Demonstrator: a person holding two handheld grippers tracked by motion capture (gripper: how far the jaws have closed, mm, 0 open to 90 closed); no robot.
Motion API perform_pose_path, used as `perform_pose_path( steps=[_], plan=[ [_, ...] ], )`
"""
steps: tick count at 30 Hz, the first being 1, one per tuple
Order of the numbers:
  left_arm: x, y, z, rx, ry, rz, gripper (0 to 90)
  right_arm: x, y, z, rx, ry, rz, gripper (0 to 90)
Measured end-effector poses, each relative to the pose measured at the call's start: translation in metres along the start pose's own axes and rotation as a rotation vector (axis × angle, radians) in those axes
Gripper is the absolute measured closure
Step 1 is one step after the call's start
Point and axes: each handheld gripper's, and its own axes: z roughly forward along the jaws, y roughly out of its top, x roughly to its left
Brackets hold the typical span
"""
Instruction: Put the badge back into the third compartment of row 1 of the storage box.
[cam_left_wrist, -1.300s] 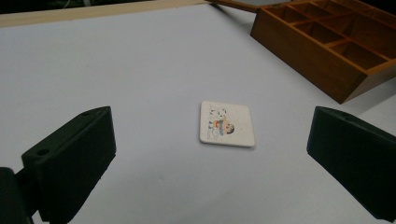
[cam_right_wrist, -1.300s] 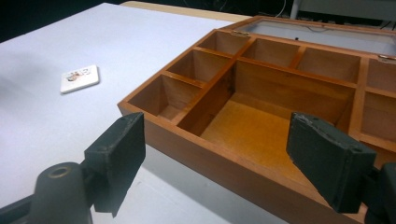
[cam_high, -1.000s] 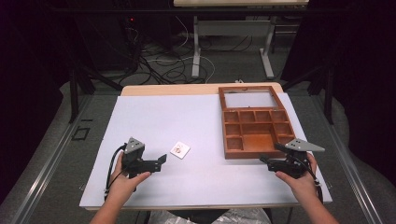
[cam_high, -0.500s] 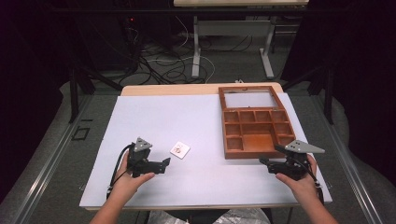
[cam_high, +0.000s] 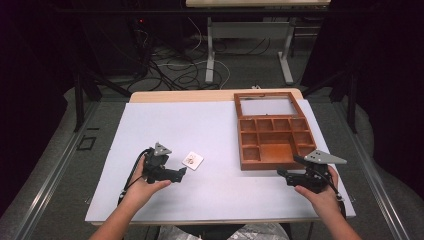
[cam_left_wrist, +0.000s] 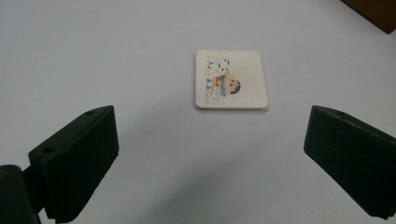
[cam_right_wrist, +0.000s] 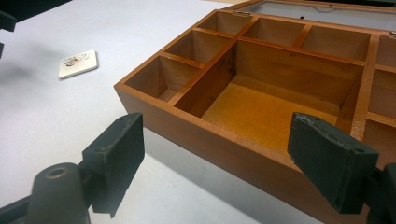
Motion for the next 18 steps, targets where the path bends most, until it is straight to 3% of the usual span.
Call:
perform_pose_path(
  steps=[8,18],
  plan=[
    [0.006,0.013,0.009,0.047,-0.017,-0.018,3.8,0.0,0.0,0.001,-0.002,0.002,0.004,18.5],
    [0.007,0.031,0.021,0.132,-0.022,0.015,5.2,-0.002,-0.001,0.002,0.008,0.004,0.012,18.5]
  ],
)
